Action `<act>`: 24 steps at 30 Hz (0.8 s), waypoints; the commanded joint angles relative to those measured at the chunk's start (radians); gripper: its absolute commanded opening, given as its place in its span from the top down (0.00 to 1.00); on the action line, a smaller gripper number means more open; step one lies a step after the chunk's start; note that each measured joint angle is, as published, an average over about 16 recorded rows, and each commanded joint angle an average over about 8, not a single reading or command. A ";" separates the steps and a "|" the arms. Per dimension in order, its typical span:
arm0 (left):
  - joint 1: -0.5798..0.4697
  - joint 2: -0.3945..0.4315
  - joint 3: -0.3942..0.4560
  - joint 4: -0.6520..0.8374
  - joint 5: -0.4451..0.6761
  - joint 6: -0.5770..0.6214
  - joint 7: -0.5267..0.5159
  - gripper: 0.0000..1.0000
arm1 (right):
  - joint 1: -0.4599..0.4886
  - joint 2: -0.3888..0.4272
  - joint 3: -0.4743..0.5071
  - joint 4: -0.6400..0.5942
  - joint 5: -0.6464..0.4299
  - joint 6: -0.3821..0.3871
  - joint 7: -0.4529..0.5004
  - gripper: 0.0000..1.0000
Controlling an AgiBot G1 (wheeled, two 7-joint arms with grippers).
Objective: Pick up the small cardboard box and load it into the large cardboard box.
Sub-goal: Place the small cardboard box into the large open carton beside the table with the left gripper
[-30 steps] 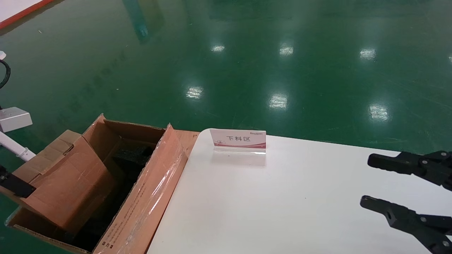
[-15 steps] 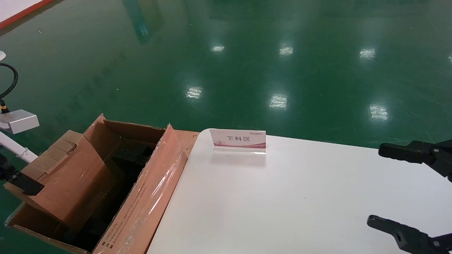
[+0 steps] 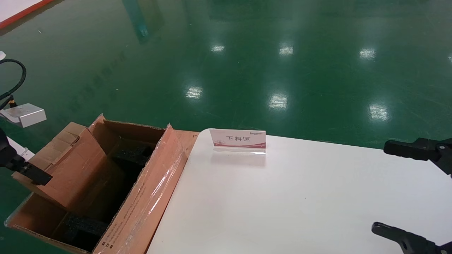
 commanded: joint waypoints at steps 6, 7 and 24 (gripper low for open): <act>0.025 0.004 -0.001 -0.010 0.012 -0.041 -0.019 1.00 | 0.000 0.000 0.000 0.000 0.000 0.000 0.000 0.00; 0.028 0.005 -0.002 -0.012 0.014 -0.047 -0.022 1.00 | 0.000 0.000 0.000 0.000 0.000 0.000 0.000 0.00; 0.089 0.007 -0.004 -0.039 0.032 -0.129 -0.060 1.00 | 0.000 0.001 -0.001 0.000 0.001 0.001 -0.001 0.00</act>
